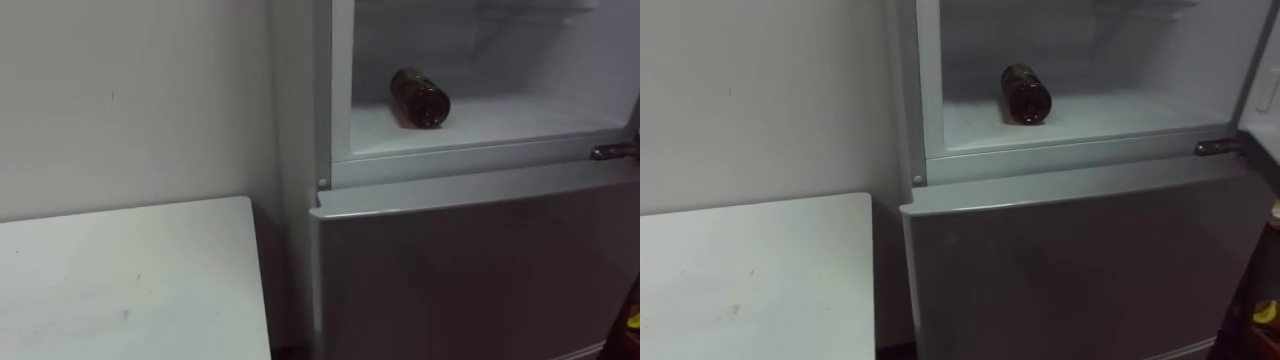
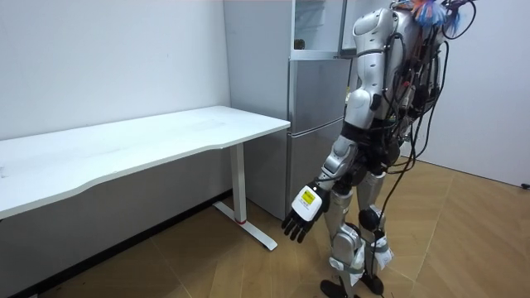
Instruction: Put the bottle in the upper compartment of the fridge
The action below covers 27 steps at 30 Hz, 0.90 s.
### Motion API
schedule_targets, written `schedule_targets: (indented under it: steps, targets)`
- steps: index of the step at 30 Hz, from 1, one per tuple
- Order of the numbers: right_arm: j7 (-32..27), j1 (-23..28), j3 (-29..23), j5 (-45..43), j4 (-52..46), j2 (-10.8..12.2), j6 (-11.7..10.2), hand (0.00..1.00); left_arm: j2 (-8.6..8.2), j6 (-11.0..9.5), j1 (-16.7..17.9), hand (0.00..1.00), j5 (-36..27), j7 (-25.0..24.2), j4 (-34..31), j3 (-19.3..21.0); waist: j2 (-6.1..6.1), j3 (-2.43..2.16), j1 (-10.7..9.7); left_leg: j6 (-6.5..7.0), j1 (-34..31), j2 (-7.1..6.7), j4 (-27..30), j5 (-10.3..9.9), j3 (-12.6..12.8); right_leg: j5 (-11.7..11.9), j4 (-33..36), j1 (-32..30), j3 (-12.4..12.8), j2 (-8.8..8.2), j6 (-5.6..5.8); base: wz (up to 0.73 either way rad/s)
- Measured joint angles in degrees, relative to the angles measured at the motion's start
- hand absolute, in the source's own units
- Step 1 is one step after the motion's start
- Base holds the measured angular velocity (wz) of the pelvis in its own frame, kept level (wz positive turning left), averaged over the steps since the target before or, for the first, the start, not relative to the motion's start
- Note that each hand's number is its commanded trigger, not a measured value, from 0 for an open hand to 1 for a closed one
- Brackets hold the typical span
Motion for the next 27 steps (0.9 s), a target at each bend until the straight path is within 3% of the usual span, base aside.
schedule_targets:
  steps: [10, 17, 22, 27]
  targets:
    - [-7.69, 0.43, -3.83, -0.12, -4.08, 0.26, -0.25, 0.0, 0.0, 0.0, 0.15, 0.0, 0.06, -0.32, -0.01, 0.12, 0.46, 0.04, 0.08, 0.03, 0.26, -0.06, 0.01, -0.02, 0.01, 0.0, 0.17, 0.0, 0.52, 0.03, 0.01, -0.01]
    - [-17.29, 0.5, -6.84, -0.36, -14.15, 0.26, -4.11, 0.0, 0.11, -0.16, 0.23, 0.0, -0.03, -0.47, -0.24, 2.46, 0.87, 0.03, 0.15, 0.04, 0.03, -0.07, 0.02, -0.02, -0.05, 0.0, 0.22, -0.16, 0.83, 0.11, 0.01, -0.01]
    - [-22.37, -0.83, -9.46, -4.06, -17.29, -0.09, -5.2, 0.0, 0.61, -0.88, 0.22, 0.0, 0.06, -0.46, -0.26, 2.53, 0.99, -0.21, -0.03, 0.06, 0.12, -0.27, -0.01, 0.0, -0.39, -0.11, 0.23, 0.03, 0.09, -0.13, 0.2, 0.05]
    - [-30.41, -0.87, -11.1, -7.15, -27.66, -1.1, -5.85, 0.0, 0.69, -0.99, 0.47, 0.0, -0.98, -0.07, -0.25, 3.33, 0.76, -0.17, 0.11, 0.08, 0.09, -0.54, -0.14, -0.01, -0.46, -1.08, 1.9, -0.74, 0.23, -0.4, 0.34, 0.0]
